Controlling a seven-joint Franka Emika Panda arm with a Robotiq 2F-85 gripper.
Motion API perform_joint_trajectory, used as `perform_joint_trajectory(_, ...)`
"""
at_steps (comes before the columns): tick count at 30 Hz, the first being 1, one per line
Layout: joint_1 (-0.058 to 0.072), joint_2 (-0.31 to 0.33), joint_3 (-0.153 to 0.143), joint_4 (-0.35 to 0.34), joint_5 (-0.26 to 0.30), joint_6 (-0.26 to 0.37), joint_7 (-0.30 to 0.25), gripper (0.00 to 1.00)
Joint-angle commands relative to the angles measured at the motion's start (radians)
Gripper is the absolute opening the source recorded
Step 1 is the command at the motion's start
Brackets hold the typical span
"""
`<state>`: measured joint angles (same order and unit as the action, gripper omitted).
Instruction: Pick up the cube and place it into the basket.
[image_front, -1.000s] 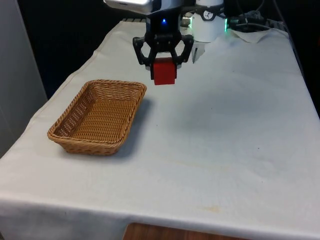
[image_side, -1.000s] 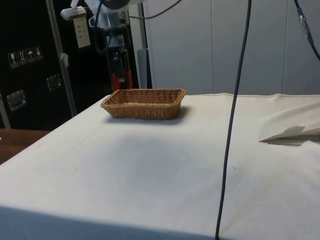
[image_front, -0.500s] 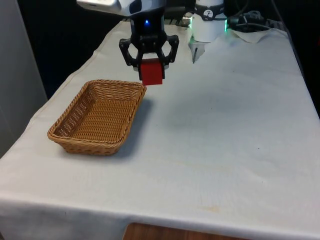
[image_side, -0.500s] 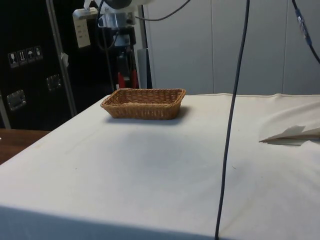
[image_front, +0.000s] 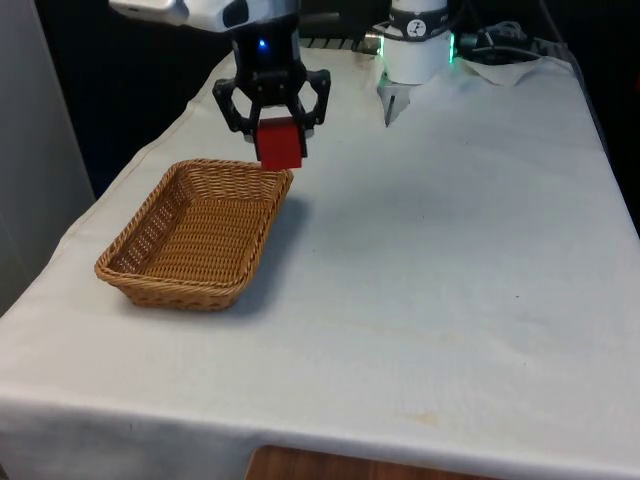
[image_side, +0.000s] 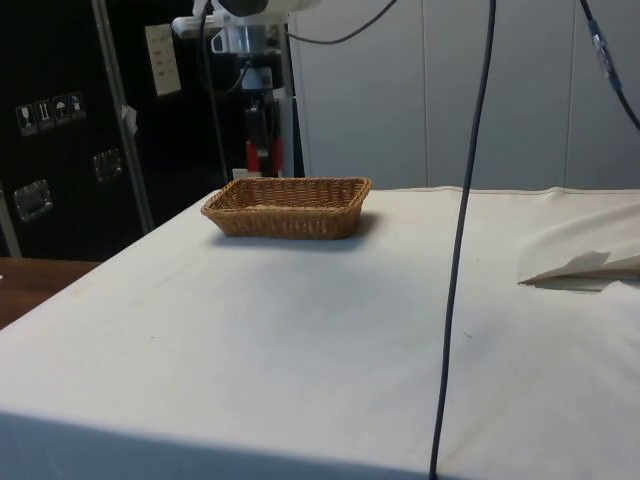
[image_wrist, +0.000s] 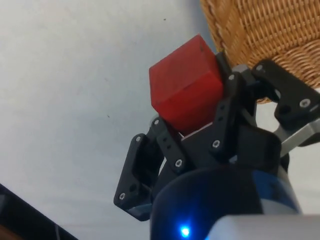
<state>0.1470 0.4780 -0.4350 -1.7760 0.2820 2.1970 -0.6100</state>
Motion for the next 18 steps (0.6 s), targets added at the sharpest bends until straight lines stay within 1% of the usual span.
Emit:
perform_joint_trajectory(1, -0.01, 0.004, 0.005, 0.008, 0.009, -0.011, -0.008, 0.0)
perform_joint_trajectory(2, -0.012, 0.009, -0.004, 0.01, 0.021, -0.012, -0.019, 0.0)
perform_joint_trajectory(9, -0.018, 0.031, -0.034, 0.03, 0.053, -0.021, -0.048, 0.0)
perform_joint_trajectory(10, -0.01, 0.026, -0.039, 0.02, 0.048, -0.007, -0.044, 0.0)
perform_joint_trajectory(11, -0.018, 0.034, -0.037, 0.035, 0.055, -0.024, -0.05, 0.0)
perform_joint_trajectory(16, -0.025, 0.058, -0.051, 0.068, 0.056, -0.046, -0.051, 0.0)
perform_joint_trajectory(18, -0.026, 0.073, -0.062, 0.088, 0.057, -0.06, -0.049, 0.0)
